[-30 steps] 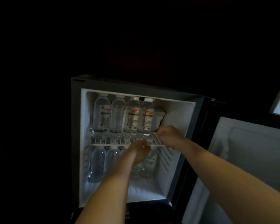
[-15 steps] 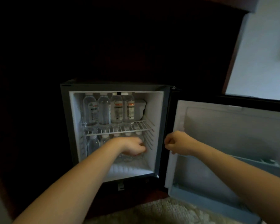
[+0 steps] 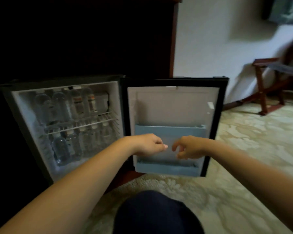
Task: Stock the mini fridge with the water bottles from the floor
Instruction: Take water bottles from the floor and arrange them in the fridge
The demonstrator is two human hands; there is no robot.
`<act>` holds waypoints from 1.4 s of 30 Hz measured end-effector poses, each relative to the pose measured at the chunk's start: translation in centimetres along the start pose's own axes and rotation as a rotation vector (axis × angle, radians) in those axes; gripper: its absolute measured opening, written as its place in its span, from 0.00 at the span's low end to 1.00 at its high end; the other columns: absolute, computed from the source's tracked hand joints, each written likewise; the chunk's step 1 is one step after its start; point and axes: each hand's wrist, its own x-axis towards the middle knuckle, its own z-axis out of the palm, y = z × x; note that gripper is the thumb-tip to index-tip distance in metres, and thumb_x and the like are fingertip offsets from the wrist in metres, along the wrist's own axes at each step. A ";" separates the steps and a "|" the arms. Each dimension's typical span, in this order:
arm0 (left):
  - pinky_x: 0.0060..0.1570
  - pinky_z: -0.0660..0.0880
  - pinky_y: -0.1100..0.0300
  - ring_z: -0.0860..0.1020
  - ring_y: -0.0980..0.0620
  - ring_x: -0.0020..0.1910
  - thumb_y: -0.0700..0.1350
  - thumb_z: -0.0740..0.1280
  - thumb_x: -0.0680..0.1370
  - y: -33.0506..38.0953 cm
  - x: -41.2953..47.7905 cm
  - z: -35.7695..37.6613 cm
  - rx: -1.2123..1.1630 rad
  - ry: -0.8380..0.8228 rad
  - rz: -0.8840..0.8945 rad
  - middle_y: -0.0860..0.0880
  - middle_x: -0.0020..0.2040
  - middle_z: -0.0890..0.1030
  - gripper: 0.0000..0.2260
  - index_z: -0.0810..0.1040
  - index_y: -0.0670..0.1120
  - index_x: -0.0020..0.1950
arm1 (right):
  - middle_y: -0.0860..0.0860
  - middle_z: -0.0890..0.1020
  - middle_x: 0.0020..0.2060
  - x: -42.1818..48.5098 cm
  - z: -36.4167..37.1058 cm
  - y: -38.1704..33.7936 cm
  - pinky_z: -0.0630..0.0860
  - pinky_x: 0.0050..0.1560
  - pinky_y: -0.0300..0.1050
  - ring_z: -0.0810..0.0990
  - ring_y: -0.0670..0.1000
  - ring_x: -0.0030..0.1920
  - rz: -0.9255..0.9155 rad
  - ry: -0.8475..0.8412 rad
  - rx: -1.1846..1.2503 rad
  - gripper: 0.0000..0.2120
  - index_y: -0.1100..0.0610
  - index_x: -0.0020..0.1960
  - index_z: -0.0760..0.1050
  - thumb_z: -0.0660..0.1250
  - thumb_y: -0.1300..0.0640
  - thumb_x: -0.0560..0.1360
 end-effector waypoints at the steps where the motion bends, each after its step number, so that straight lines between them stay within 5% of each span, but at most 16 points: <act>1: 0.62 0.68 0.55 0.73 0.46 0.62 0.53 0.55 0.81 1.5 0.4 0.6 0.002 -0.008 0.022 0.44 0.63 0.75 0.19 0.73 0.43 0.64 | 0.54 0.78 0.61 -1.3 0.1 0.9 0.70 0.58 0.42 0.76 0.54 0.58 0.018 -0.003 0.006 0.19 0.54 0.66 0.71 0.63 0.52 0.77; 8: 0.59 0.68 0.55 0.73 0.46 0.61 0.54 0.54 0.81 10.8 2.6 6.3 0.032 -0.159 0.149 0.45 0.63 0.75 0.19 0.73 0.45 0.64 | 0.53 0.79 0.59 -9.5 2.5 8.4 0.68 0.49 0.38 0.77 0.53 0.57 0.132 0.020 0.129 0.18 0.55 0.66 0.71 0.64 0.52 0.77; 16: 0.63 0.70 0.54 0.73 0.48 0.62 0.54 0.56 0.81 18.6 5.3 14.6 -0.034 -0.325 0.270 0.46 0.65 0.74 0.20 0.72 0.44 0.67 | 0.54 0.81 0.56 -17.7 9.1 17.9 0.79 0.49 0.47 0.82 0.51 0.43 0.381 -0.076 0.325 0.19 0.57 0.66 0.70 0.64 0.51 0.77; 21: 0.58 0.71 0.57 0.75 0.46 0.60 0.51 0.57 0.81 21.4 7.0 21.6 -0.200 -0.430 0.300 0.43 0.62 0.77 0.18 0.73 0.42 0.64 | 0.56 0.80 0.55 -22.9 14.9 22.1 0.77 0.43 0.41 0.79 0.49 0.41 0.553 -0.161 0.434 0.20 0.58 0.66 0.70 0.63 0.51 0.77; 24: 0.53 0.69 0.61 0.75 0.44 0.61 0.50 0.59 0.80 22.4 7.4 26.7 -0.243 -0.488 0.291 0.41 0.61 0.78 0.17 0.75 0.40 0.63 | 0.55 0.77 0.61 -24.8 19.2 23.1 0.73 0.55 0.46 0.77 0.52 0.55 0.654 -0.179 0.326 0.21 0.56 0.67 0.70 0.63 0.49 0.77; 28: 0.59 0.71 0.58 0.75 0.45 0.61 0.49 0.60 0.80 23.2 7.2 33.0 -0.276 -0.551 0.218 0.41 0.60 0.78 0.17 0.75 0.39 0.61 | 0.54 0.74 0.65 -26.6 25.5 23.4 0.73 0.62 0.50 0.74 0.57 0.64 0.825 -0.215 0.223 0.23 0.54 0.68 0.68 0.62 0.47 0.76; 34: 0.57 0.71 0.59 0.75 0.45 0.60 0.49 0.61 0.79 22.3 5.8 38.5 -0.278 -0.586 0.089 0.40 0.61 0.77 0.17 0.74 0.39 0.61 | 0.55 0.75 0.61 -28.3 30.5 22.2 0.74 0.50 0.50 0.77 0.60 0.59 0.923 -0.029 0.207 0.25 0.51 0.69 0.60 0.57 0.40 0.77; 42: 0.66 0.66 0.56 0.68 0.45 0.70 0.53 0.61 0.79 22.1 4.3 38.8 -0.131 -0.596 0.156 0.44 0.72 0.68 0.25 0.64 0.43 0.72 | 0.52 0.79 0.53 -28.7 33.3 21.7 0.67 0.38 0.45 0.81 0.59 0.50 0.896 0.318 0.251 0.19 0.56 0.57 0.66 0.60 0.41 0.76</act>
